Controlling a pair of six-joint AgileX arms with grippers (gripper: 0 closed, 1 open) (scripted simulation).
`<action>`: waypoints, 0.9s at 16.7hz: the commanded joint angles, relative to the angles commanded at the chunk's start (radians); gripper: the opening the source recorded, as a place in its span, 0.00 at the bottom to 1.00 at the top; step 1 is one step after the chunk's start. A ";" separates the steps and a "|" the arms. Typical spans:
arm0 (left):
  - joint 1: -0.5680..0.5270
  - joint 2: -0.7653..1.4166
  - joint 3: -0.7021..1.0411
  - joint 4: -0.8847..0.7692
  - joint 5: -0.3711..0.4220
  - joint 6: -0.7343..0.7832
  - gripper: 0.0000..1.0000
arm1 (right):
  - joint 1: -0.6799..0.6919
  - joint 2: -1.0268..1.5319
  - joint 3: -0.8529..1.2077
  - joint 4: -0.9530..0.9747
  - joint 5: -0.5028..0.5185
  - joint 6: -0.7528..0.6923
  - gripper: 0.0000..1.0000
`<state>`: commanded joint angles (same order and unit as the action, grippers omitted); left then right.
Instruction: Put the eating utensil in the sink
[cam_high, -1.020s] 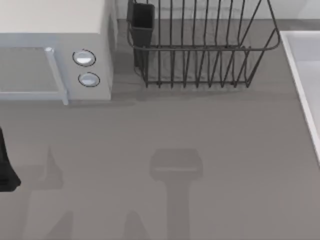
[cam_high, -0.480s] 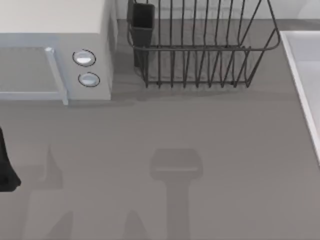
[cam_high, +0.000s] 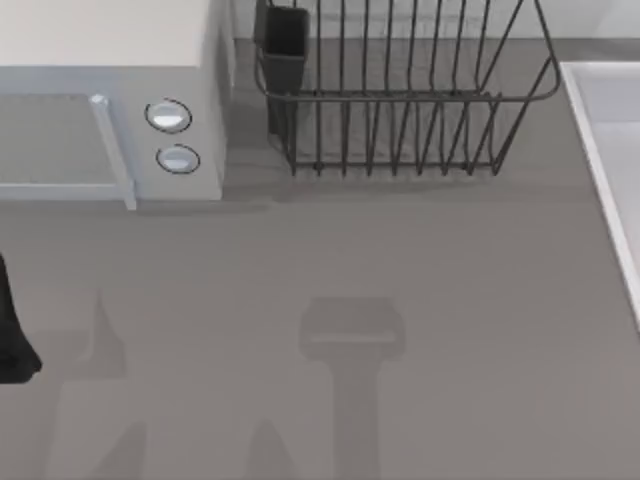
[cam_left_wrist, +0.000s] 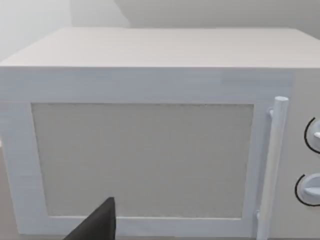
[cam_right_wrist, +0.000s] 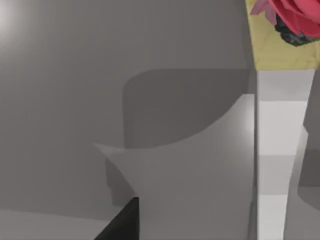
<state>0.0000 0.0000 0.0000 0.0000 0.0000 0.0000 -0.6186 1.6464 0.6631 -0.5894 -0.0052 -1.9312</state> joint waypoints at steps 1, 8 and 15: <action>0.000 0.000 0.000 0.000 0.000 0.000 1.00 | 0.000 0.000 0.000 0.000 0.000 0.000 0.32; 0.000 0.000 0.000 0.000 0.000 0.000 1.00 | 0.000 0.000 0.000 0.000 0.000 0.000 0.00; 0.000 0.000 0.000 0.000 0.000 0.000 1.00 | 0.005 -0.072 0.037 -0.099 0.032 0.044 0.00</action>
<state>0.0000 0.0000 0.0000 0.0000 0.0000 0.0000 -0.6133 1.5742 0.7005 -0.6883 0.0271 -1.8873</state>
